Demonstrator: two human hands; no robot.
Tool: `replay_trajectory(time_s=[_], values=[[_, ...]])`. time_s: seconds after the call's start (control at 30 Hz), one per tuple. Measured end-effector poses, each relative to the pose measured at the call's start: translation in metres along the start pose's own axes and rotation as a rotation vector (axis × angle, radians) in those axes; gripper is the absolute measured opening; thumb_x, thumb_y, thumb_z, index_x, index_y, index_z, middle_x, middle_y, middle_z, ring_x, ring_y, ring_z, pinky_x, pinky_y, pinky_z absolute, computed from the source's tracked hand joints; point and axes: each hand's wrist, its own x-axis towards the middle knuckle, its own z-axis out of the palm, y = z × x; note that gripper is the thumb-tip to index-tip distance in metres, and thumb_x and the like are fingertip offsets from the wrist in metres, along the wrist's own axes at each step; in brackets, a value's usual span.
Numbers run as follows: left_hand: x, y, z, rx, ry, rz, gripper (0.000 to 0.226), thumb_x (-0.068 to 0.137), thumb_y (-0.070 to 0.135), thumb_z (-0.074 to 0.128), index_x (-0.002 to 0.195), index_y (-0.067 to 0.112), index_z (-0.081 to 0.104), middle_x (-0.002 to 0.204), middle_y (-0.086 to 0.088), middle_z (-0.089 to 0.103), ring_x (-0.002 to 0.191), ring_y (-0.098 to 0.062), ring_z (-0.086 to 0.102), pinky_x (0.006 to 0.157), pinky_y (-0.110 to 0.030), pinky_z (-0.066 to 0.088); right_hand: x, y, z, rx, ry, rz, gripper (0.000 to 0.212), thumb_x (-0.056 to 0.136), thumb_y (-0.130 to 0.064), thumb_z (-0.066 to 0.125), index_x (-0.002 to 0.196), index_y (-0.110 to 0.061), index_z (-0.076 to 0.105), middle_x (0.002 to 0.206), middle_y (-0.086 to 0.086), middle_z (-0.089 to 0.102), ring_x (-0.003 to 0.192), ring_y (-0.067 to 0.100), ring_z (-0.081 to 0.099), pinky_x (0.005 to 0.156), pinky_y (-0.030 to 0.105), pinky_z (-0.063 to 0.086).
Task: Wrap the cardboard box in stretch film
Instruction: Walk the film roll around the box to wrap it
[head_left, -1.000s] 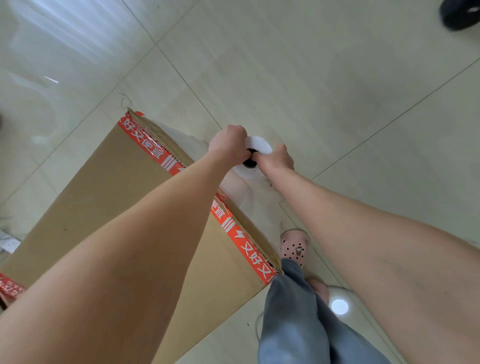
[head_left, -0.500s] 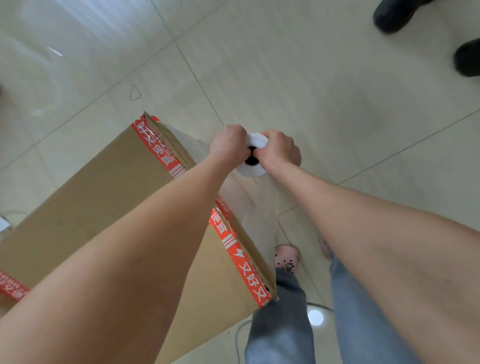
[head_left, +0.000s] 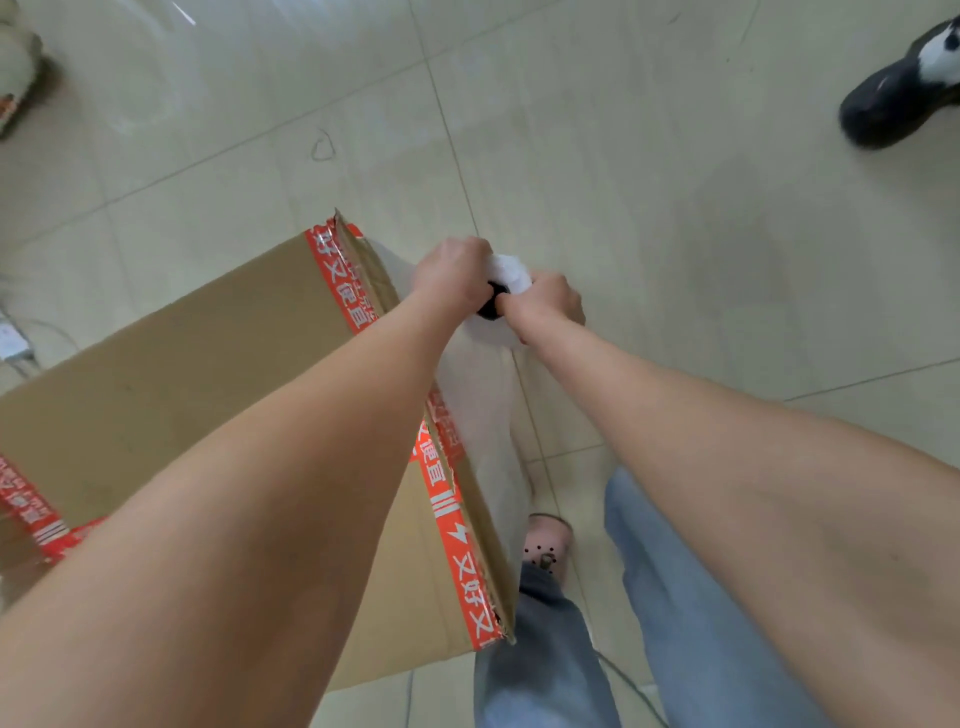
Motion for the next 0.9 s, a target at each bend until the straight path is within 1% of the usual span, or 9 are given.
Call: replay_trajectory(time_s=[0.07,0.13,0.23,0.3,0.4,0.5,0.67,0.8,0.9], values=[[0.002,0.000,0.000,0.018,0.002,-0.015,0.022,0.083,0.012,0.055,0.104,0.007,0.060,0.109,-0.014,0.062,0.103,-0.032,0.059,0.074,-0.032,0.043,0.005,-0.003,-0.004,-0.121,0.016,-0.100,0.018,0.070,-0.026,0.059,0.087,-0.024,0.064,0.083,-0.001,0.062,0.080,0.026,0.060,0.059,0.025,0.041],[0.006,0.000,-0.003,-0.021,0.014,-0.042,0.013,0.081,0.016,0.058,0.092,0.009,0.060,0.103,-0.015,0.064,0.098,-0.032,0.060,0.069,-0.030,0.041,0.010,-0.005,-0.006,-0.113,0.022,-0.139,0.030,0.074,-0.025,0.058,0.103,-0.027,0.062,0.093,-0.001,0.063,0.090,0.026,0.060,0.063,0.026,0.041],[0.010,0.002,-0.010,-0.086,0.021,-0.076,0.013,0.080,0.021,0.061,0.087,0.011,0.055,0.100,-0.015,0.063,0.095,-0.032,0.060,0.069,-0.031,0.041,0.015,-0.012,-0.008,0.150,-0.127,0.109,0.053,0.077,-0.024,0.066,0.127,-0.014,0.049,0.117,0.006,0.058,0.103,0.027,0.058,0.075,0.037,0.056],[0.014,0.004,-0.015,-0.088,0.019,-0.086,0.021,0.080,0.022,0.063,0.095,0.007,0.059,0.102,-0.016,0.062,0.097,-0.033,0.059,0.069,-0.031,0.040,0.014,-0.017,-0.010,0.280,-0.238,0.217,0.050,0.078,-0.018,0.068,0.124,-0.009,0.053,0.115,0.009,0.059,0.096,0.027,0.062,0.067,0.035,0.058],[0.018,0.003,-0.023,-0.061,-0.010,-0.081,0.030,0.083,0.018,0.062,0.109,0.005,0.059,0.109,-0.016,0.061,0.102,-0.033,0.058,0.074,-0.033,0.044,0.019,-0.026,-0.008,0.241,-0.240,0.187,0.042,0.078,-0.014,0.069,0.118,-0.007,0.057,0.111,0.010,0.061,0.079,0.023,0.062,0.063,0.029,0.056],[0.026,-0.002,-0.031,-0.057,0.002,-0.069,0.035,0.084,0.015,0.060,0.119,0.011,0.058,0.114,-0.012,0.061,0.104,-0.031,0.058,0.082,-0.036,0.050,0.025,-0.037,-0.005,0.166,-0.218,0.152,0.039,0.077,-0.019,0.068,0.113,-0.009,0.055,0.098,0.006,0.059,0.069,0.023,0.062,0.065,0.031,0.057],[0.036,-0.013,-0.042,-0.013,0.029,-0.085,0.025,0.082,0.021,0.064,0.101,0.006,0.063,0.101,-0.014,0.064,0.095,-0.034,0.060,0.071,-0.033,0.044,0.037,-0.058,0.000,-0.025,-0.113,0.005,0.036,0.076,-0.020,0.065,0.111,-0.012,0.061,0.109,0.009,0.064,0.094,0.030,0.064,0.079,0.042,0.057],[0.049,-0.019,-0.061,0.016,0.025,-0.099,0.018,0.079,0.026,0.064,0.085,0.012,0.054,0.084,-0.009,0.053,0.080,-0.030,0.053,0.065,-0.031,0.039,0.047,-0.082,-0.001,-0.125,-0.052,-0.086,0.029,0.077,-0.018,0.060,0.105,-0.019,0.063,0.103,0.005,0.065,0.085,0.028,0.061,0.072,0.034,0.054],[0.060,-0.032,-0.074,0.009,0.001,-0.136,0.028,0.079,0.032,0.065,0.076,0.011,0.047,0.069,-0.003,0.043,0.075,-0.028,0.048,0.063,-0.030,0.038,0.054,-0.106,0.002,-0.253,-0.050,-0.175,0.027,0.076,-0.016,0.059,0.102,-0.023,0.065,0.098,0.002,0.066,0.079,0.025,0.056,0.065,0.026,0.043]])
